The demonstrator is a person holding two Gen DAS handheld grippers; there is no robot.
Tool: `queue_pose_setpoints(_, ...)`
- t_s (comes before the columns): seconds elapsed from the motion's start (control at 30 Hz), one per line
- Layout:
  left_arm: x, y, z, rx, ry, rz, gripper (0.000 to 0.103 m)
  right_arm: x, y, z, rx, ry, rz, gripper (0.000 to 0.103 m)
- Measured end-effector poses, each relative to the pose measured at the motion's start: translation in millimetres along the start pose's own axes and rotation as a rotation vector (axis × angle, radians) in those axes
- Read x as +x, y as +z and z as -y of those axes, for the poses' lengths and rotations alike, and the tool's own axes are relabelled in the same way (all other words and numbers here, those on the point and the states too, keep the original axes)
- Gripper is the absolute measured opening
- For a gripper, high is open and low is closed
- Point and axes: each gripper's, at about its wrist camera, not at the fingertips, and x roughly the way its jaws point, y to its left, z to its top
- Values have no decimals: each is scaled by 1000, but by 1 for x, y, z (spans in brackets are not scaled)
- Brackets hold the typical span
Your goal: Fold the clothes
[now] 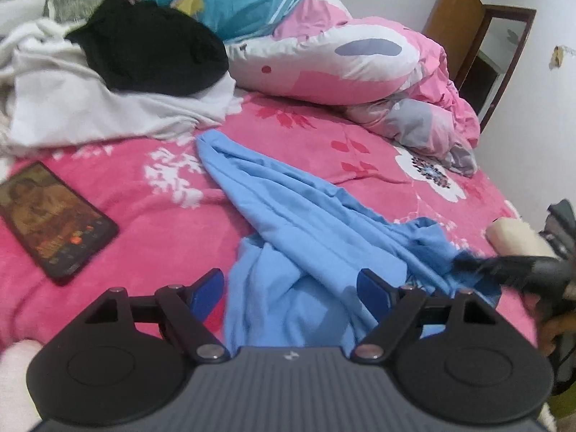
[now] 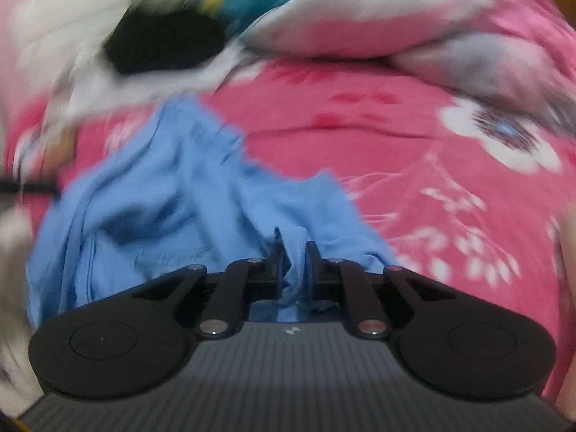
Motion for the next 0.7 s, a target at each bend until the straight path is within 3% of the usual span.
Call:
queue_pose_setpoints(0.2, -6, 1, -9, -15, 34, -16, 82, -67, -12, 53, 281, -170, 266, 8)
queue_pose_setpoints(0.33, -1, 12, -1, 22, 41, -5, 82, -101, -36, 81, 420, -287, 347, 4)
queue_pose_setpoints(0.43, 9, 23, 11, 65, 38, -1, 82, -105, -56, 94, 473, -317, 346, 4)
queue_pose_setpoints(0.5, 16, 28, 22, 97, 37, 0, 82, -105, -69, 99, 504, -313, 336, 5)
queue_pose_setpoints(0.7, 36, 34, 55, 189, 9, -20, 83, -98, -92, 94, 603, -148, 318, 15)
